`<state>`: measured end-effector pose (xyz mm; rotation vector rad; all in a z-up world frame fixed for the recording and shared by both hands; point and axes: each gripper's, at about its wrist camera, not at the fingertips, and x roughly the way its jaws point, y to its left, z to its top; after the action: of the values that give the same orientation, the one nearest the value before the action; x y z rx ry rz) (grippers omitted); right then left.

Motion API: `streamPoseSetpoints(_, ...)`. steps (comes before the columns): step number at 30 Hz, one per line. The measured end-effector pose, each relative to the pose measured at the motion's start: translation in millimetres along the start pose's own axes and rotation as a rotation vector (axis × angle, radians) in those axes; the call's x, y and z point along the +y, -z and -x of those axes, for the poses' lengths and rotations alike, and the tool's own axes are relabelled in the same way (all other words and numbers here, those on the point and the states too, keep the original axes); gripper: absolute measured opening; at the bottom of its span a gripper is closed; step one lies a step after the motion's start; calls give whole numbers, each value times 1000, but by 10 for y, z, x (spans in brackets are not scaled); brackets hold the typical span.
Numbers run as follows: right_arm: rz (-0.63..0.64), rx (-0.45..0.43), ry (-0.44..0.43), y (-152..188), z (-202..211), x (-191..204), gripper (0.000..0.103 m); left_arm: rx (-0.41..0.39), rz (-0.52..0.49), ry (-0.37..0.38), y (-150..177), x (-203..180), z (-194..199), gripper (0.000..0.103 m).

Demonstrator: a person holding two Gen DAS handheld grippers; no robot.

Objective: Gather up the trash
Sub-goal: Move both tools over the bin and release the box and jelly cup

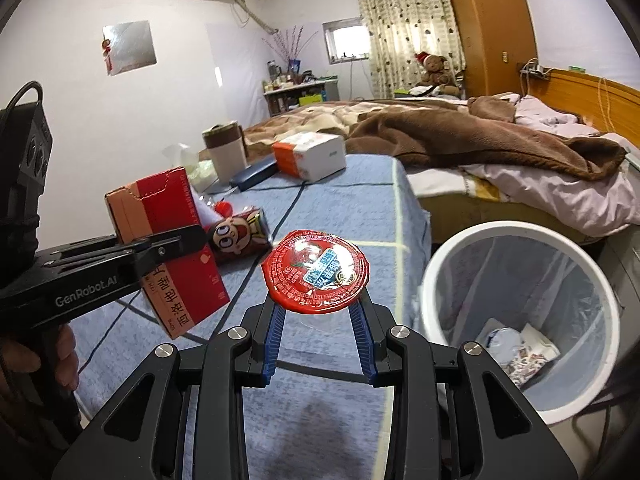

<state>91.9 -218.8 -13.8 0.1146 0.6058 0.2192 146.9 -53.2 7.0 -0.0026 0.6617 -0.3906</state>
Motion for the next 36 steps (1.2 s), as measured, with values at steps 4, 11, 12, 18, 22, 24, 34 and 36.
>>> streamPoseSetpoints(4,-14,-26,29,-44,121,-110,33,-17,-29,23,-62,-145,42,18)
streamPoseSetpoints(11,-47,-69,102,-118,325,-370,33,-47,-85,89,-196,-505,54,18)
streamPoseSetpoints(12,-53,-74,113,-124,353,-418,33,-47,-94,98,-211,-564,45,18)
streamPoseSetpoints(18,-84,-87,181,-141,454,-677,33,-44,-151,157,-279,-929,-54,18)
streamPoseSetpoints(22,-111,-87,225,-138,481,-858,33,-27,-168,211,-301,-1141,-158,18)
streamPoseSetpoints(24,-126,-79,245,-120,478,-963,33,-22,-185,226,-307,-1254,-217,18)
streamPoseSetpoints(34,-188,3,292,50,359,-1336,33,37,-232,287,-231,-1635,-562,18)
streamPoseSetpoints(36,-194,20,297,76,318,-1391,33,47,-235,289,-213,-1679,-621,18)
